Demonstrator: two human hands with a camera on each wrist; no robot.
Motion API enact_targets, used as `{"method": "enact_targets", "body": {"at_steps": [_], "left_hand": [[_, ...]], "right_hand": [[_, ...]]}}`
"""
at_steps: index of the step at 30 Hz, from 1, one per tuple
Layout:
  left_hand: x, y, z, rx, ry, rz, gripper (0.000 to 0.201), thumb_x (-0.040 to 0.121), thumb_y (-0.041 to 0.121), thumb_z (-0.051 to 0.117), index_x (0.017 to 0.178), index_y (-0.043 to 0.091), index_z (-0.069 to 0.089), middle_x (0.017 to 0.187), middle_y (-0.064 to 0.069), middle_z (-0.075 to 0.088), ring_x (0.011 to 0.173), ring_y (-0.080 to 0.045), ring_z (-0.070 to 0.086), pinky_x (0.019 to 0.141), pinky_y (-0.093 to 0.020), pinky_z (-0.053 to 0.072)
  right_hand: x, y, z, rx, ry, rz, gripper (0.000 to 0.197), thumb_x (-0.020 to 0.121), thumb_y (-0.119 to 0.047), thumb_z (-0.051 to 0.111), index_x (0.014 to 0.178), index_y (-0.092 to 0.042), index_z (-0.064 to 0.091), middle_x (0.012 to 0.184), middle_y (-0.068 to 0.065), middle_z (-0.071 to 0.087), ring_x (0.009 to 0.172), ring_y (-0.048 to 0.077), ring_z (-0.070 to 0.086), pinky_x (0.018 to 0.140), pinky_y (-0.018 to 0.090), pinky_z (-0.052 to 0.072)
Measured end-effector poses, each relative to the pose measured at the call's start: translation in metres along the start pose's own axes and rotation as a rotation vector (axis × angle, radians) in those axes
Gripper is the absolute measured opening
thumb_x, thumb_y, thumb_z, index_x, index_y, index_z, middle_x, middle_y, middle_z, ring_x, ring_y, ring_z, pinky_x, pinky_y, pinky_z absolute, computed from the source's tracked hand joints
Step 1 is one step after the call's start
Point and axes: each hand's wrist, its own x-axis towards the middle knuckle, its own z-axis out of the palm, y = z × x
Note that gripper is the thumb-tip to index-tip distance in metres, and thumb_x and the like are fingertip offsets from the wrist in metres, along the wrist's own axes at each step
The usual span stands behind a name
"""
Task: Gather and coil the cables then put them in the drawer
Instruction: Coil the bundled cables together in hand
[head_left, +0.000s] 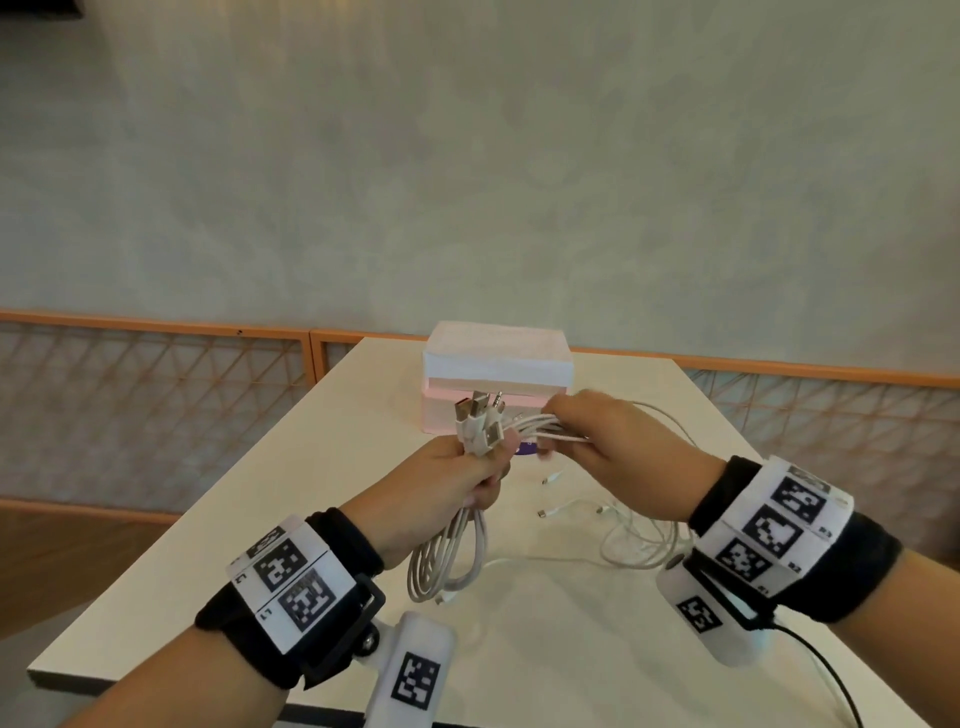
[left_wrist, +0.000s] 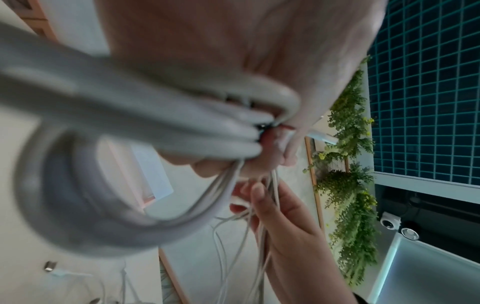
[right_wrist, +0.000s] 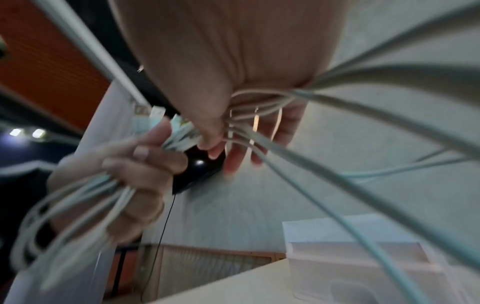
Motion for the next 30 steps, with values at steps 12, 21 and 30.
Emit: {"method": "enact_targets", "body": {"at_steps": [12, 21, 30], "left_hand": [[0.001, -0.019, 0.009, -0.117, 0.014, 0.071, 0.035, 0.074, 0.043, 0.074, 0.073, 0.017, 0.05, 0.05, 0.01, 0.031, 0.047, -0.009, 0.027, 0.046, -0.017, 0.026], [0.008, -0.002, 0.032, 0.02, 0.013, 0.26, 0.037, 0.082, 0.024, 0.071, 0.103, 0.045, 0.049, 0.041, 0.016, 0.049, 0.046, 0.003, 0.047, 0.058, -0.008, 0.034], [0.008, -0.005, 0.032, 0.209, -0.063, 0.309, 0.026, 0.086, 0.027, 0.067, 0.104, 0.043, 0.056, 0.086, 0.022, 0.069, 0.081, 0.006, 0.062, 0.073, -0.008, 0.045]], "right_hand": [[0.007, -0.012, -0.001, 0.937, 0.39, 0.237, 0.028, 0.068, -0.038, 0.078, 0.063, -0.015, 0.062, 0.058, 0.003, 0.052, 0.054, 0.012, 0.045, 0.053, 0.017, 0.038], [0.037, -0.041, 0.004, 1.382, 0.552, 0.267, 0.033, 0.084, -0.044, 0.049, 0.067, -0.015, 0.051, 0.05, -0.005, 0.039, 0.037, 0.003, 0.033, 0.039, 0.015, 0.029], [0.033, -0.038, 0.018, 1.18, 0.437, 0.336, 0.043, 0.089, -0.054, 0.039, 0.068, -0.019, 0.054, 0.058, 0.002, 0.045, 0.058, 0.027, 0.042, 0.06, 0.046, 0.044]]}}
